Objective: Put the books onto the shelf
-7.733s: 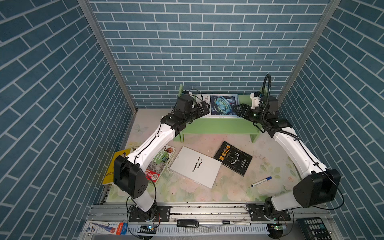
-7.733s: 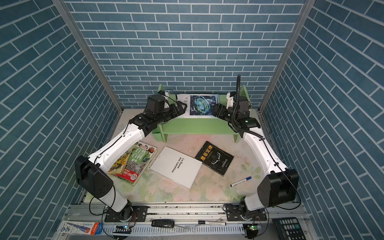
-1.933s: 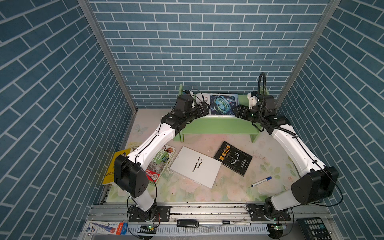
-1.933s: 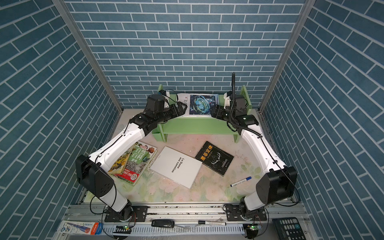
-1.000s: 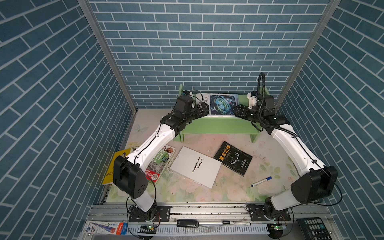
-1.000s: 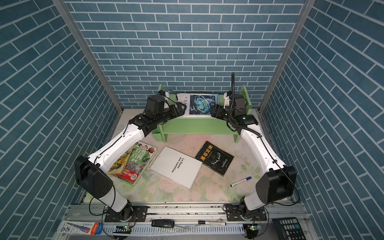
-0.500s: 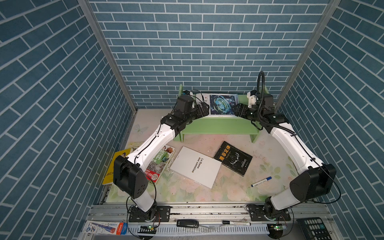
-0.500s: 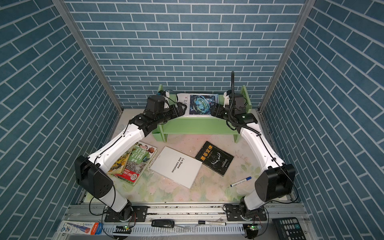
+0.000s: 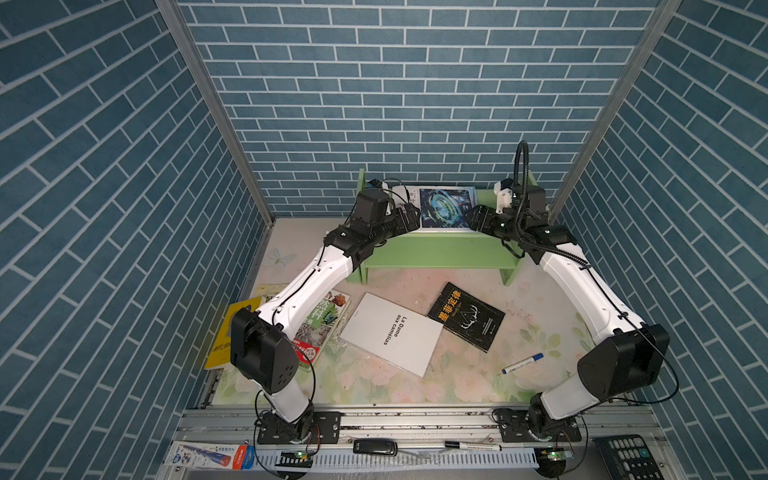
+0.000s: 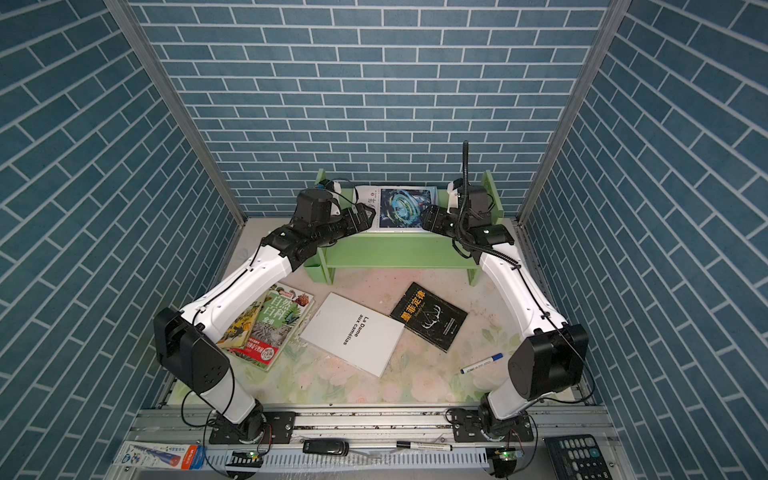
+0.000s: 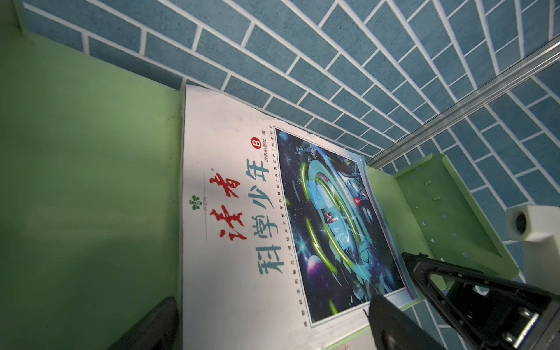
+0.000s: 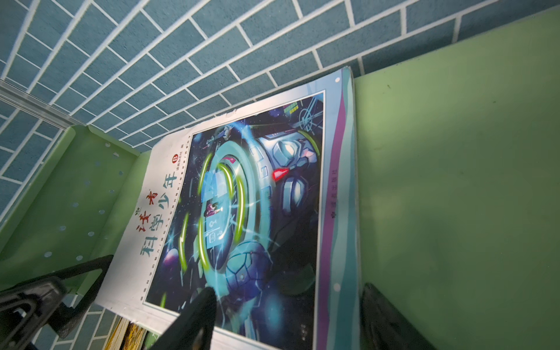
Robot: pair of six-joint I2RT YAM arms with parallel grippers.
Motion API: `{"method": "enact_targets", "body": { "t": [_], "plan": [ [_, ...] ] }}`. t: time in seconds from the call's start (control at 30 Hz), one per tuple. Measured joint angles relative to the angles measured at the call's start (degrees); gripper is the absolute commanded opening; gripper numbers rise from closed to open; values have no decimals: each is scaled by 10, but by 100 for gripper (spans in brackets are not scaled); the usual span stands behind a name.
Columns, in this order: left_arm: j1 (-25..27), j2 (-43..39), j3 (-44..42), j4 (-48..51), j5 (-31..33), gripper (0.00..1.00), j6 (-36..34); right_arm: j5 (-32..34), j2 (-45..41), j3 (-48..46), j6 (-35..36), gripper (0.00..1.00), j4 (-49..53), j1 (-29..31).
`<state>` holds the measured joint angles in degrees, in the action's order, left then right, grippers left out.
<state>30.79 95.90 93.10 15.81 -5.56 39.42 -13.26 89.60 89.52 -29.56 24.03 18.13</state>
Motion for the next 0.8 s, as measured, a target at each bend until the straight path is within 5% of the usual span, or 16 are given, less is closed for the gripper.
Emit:
{"method": "enact_targets", "body": {
  "t": [0.43,0.8],
  "plan": [
    [5,-26,-13,22,18,100,-7,39,-33,-6,1,75,28,2],
    [12,-208,-143,18,-89,100,-42,-19,-268,-128,10,76,12,17]
  ]
}}
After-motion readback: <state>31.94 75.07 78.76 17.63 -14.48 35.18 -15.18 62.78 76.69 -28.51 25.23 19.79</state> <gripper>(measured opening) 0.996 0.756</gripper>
